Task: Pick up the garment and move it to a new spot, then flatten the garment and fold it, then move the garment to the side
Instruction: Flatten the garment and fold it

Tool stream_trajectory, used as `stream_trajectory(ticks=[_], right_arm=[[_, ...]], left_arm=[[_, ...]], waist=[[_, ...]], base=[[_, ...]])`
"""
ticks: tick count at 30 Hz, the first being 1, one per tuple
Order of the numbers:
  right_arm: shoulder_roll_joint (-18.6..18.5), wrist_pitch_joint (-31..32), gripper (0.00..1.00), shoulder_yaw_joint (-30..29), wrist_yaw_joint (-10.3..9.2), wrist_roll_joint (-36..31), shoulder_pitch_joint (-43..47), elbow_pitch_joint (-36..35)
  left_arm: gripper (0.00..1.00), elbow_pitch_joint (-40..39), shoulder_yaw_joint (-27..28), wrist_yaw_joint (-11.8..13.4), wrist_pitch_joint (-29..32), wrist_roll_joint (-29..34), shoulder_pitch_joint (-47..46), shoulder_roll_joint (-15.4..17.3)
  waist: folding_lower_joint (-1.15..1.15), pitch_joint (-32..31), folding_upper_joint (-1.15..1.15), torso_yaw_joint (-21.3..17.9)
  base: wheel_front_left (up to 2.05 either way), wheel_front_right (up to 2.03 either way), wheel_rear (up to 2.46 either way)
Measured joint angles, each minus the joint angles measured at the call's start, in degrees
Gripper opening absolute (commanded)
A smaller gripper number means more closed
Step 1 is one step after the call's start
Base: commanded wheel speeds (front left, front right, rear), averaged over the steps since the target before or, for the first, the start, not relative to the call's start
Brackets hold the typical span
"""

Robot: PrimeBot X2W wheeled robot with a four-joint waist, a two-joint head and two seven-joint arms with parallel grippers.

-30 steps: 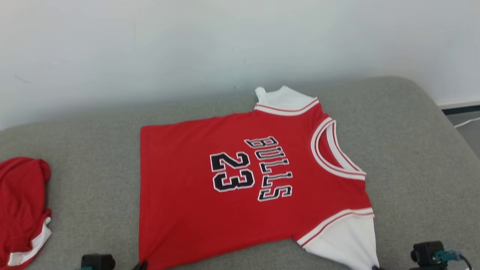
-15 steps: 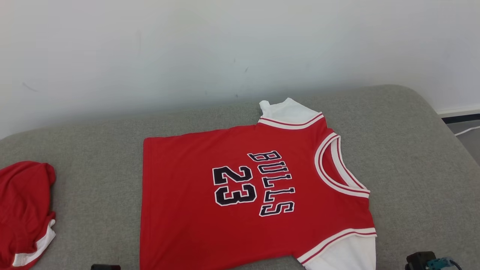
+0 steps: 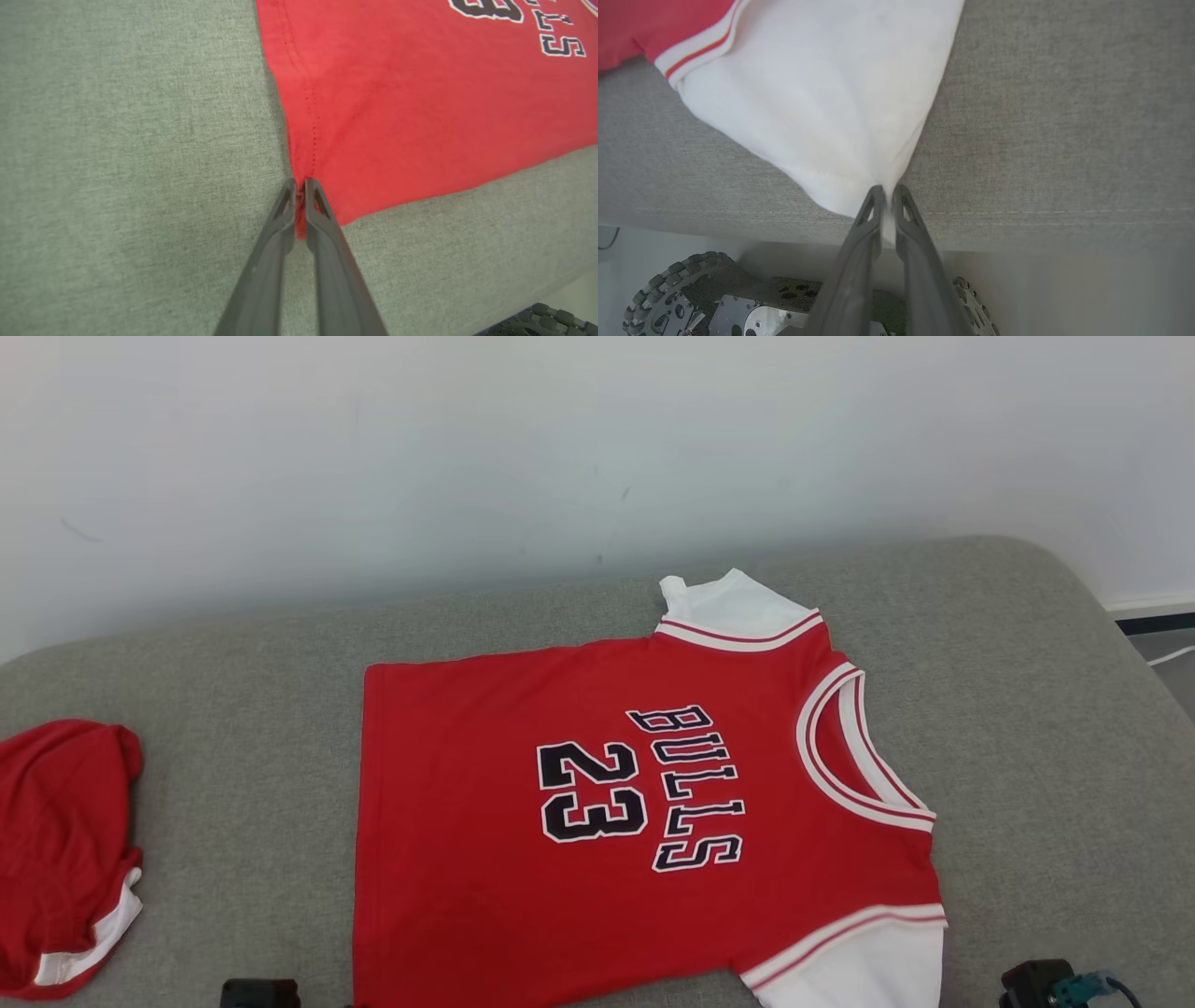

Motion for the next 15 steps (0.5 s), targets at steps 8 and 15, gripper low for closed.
stream_trajectory(ticks=[8, 15], right_arm=[[-1.8, -0.4, 1.00, -3.8, -0.43, 2.8, 0.2, -4.9], [-3.8, -4.3, 1.00, -6.9, -0.42, 2.4, -0.2, -12.0]], left_arm=[[1.00, -3.0, 2.5, 1.2, -1.9, -1.3, 0.2, -0.2], [1.00, -9.0, 6.3, 2.9, -7.8, -1.5, 0.4, -0.3]], waist=[[0.00, 0.0, 0.00, -0.3], [0.00, -0.2, 0.00, -0.5]], base=[[0.00, 0.00, 0.00], [0.00, 0.00, 0.00]])
